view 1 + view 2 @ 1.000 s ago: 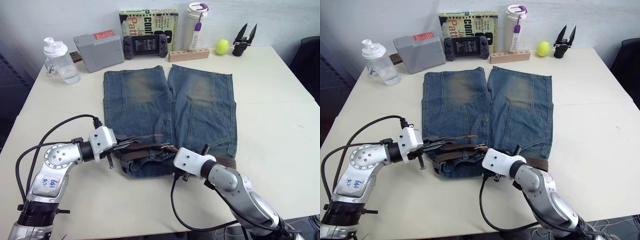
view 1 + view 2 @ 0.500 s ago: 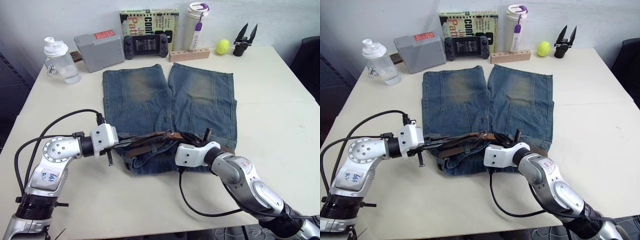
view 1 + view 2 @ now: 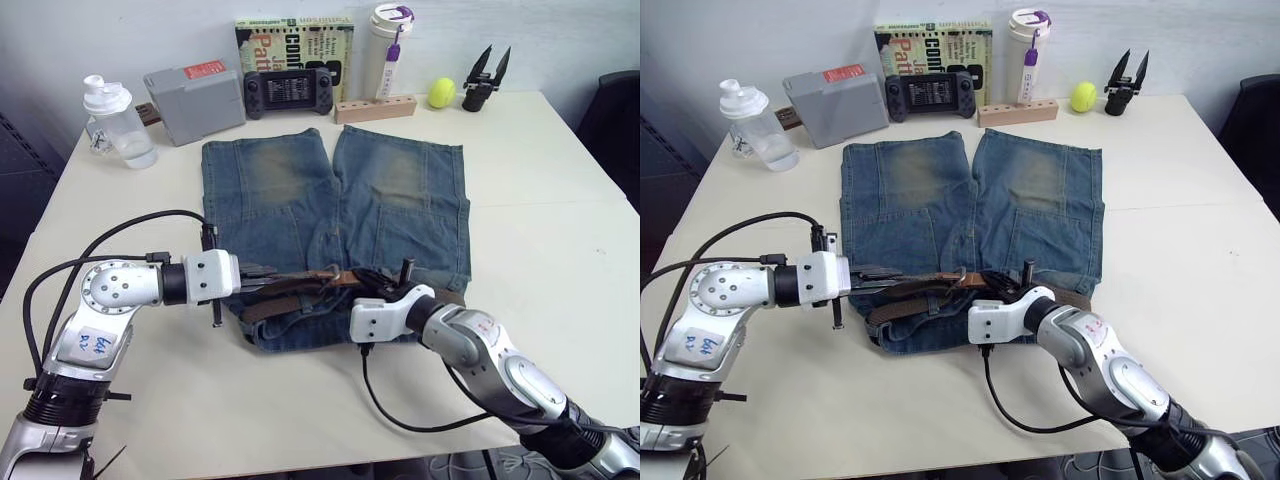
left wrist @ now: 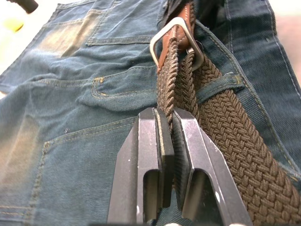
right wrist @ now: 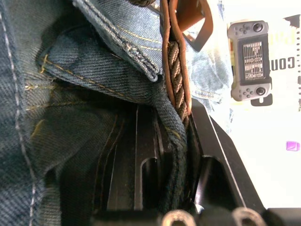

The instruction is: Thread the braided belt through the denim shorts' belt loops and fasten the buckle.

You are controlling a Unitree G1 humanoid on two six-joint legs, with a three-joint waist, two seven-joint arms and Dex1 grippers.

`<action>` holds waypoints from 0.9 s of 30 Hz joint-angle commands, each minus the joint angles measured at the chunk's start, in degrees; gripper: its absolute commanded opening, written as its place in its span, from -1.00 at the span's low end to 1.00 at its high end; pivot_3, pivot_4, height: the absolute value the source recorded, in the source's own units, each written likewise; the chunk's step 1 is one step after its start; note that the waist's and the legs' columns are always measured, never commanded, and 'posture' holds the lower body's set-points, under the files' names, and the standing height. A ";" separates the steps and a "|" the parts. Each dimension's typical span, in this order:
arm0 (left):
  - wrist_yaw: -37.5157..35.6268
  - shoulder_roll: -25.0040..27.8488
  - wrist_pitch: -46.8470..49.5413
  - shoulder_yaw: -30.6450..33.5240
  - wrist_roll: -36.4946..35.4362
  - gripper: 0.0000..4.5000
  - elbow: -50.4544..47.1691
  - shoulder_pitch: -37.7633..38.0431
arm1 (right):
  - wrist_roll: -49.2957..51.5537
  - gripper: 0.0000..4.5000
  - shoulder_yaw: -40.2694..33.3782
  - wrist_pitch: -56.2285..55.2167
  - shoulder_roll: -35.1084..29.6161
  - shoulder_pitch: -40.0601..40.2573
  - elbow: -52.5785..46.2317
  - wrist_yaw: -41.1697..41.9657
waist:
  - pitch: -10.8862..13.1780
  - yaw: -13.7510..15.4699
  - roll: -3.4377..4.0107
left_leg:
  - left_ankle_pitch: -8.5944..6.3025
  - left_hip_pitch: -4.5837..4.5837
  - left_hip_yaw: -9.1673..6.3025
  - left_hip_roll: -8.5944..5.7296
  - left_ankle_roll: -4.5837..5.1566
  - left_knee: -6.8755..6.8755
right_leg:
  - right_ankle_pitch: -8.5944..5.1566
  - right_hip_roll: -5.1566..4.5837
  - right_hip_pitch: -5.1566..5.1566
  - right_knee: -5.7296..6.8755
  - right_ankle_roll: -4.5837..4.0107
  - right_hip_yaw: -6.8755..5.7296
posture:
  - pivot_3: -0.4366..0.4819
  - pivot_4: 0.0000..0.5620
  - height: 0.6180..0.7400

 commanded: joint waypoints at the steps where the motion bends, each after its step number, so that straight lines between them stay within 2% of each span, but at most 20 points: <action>1: -1.19 2.15 -3.80 0.19 2.14 -1.00 2.41 -2.24 | -1.11 -0.98 -2.30 -2.44 1.25 0.04 -0.61 0.37 | 0.00 0.00 0.00 | 0.00 0.00 0.00 0.00 0.00 0.00 | 0.00 0.00 0.00 0.00 0.00 0.00 | -0.05 -0.47 0.70; 19: -1.07 -0.47 -8.32 -4.67 4.74 -1.00 4.07 -6.73 | -3.59 -0.98 -4.46 -5.81 5.52 0.96 -0.06 2.98 | 0.00 0.00 0.00 | 0.00 0.00 0.01 0.00 0.00 0.03 | 0.00 0.03 0.00 0.03 0.00 0.01 | -0.05 -0.47 0.70; 27: 2.77 -6.81 -7.62 -6.31 5.08 -1.00 5.33 -6.77 | -3.64 -0.98 -4.96 -6.59 7.13 1.28 0.38 3.72 | 0.00 0.04 0.00 | 0.01 -0.01 0.01 -0.01 0.01 0.07 | 0.00 0.02 0.00 0.07 0.00 0.00 | -0.05 -0.47 0.70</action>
